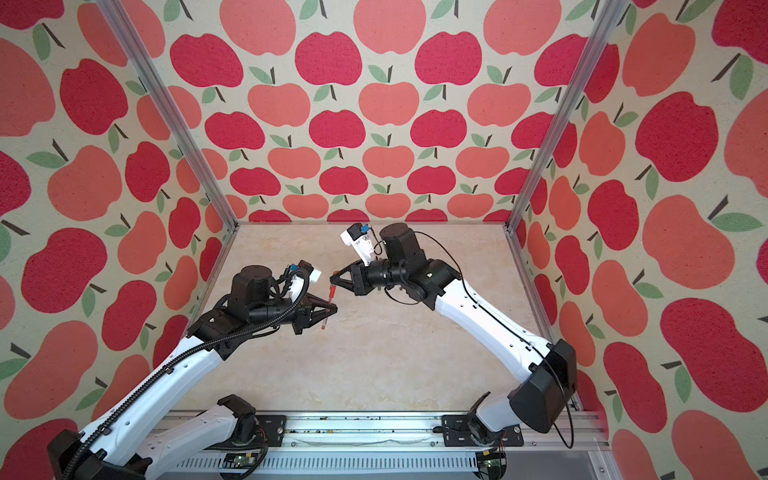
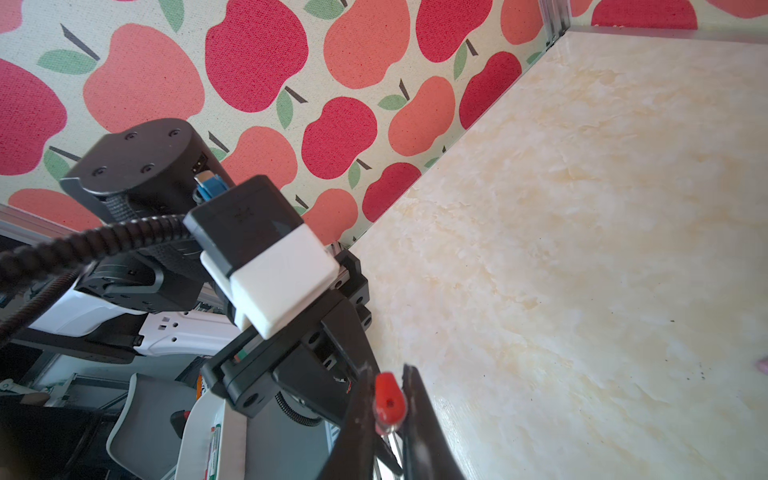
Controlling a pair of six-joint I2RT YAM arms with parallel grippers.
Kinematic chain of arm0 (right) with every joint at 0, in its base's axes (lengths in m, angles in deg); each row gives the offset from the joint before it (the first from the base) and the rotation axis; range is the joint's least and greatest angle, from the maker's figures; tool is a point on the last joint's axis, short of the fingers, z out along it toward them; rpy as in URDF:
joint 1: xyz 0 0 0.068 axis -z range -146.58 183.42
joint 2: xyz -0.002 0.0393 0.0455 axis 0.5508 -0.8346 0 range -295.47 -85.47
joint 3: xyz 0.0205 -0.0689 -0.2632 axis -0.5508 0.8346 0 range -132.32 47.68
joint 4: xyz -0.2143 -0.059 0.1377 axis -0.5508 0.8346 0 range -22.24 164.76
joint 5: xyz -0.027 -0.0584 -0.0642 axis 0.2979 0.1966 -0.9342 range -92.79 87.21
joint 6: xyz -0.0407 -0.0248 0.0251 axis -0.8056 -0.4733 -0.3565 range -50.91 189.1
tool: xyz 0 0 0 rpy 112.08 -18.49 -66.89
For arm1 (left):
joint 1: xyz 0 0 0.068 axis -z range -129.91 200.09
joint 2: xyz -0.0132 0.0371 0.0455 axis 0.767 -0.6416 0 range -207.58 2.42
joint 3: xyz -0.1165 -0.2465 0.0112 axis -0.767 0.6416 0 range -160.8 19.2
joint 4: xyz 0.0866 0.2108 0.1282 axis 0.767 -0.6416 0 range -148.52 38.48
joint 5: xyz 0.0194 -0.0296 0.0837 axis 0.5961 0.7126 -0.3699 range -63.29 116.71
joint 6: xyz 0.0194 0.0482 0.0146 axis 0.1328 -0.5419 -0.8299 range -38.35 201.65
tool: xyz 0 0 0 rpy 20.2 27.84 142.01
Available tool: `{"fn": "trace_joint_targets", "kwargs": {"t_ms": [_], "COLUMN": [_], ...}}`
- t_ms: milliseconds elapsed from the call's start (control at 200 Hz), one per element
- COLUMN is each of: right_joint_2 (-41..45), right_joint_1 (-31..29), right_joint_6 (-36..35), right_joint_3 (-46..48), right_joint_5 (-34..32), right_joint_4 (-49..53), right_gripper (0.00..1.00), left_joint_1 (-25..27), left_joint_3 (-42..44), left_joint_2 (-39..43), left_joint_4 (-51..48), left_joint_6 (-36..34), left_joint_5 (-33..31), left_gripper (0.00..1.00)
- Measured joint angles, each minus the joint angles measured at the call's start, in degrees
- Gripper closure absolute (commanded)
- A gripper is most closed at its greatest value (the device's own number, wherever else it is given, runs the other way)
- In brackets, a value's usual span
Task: Insert the pens into the pen caps
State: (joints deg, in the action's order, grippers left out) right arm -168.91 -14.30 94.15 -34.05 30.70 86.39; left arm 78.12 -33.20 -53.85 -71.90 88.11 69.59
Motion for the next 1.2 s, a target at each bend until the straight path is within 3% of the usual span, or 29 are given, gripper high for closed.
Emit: {"fn": "trace_joint_targets", "kwargs": {"t_ms": [685,1201], "right_joint_2": [-0.7,0.5], "right_joint_1": [0.7,1.1], "right_joint_6": [-0.8,1.0], "right_joint_3": [-1.7,3.8], "right_joint_5": [-3.5,-6.9], "right_joint_4": [-7.6,-19.3], "right_gripper": [0.92,0.92], "left_joint_1": [-3.9,-6.3], "left_joint_3": [-8.1,-12.0], "left_joint_2": [-6.4,-11.1], "left_joint_4": [1.0,3.6], "left_joint_6": [0.0,0.5], "left_joint_5": [4.6,8.8], "left_gripper": [1.00,1.00]}}
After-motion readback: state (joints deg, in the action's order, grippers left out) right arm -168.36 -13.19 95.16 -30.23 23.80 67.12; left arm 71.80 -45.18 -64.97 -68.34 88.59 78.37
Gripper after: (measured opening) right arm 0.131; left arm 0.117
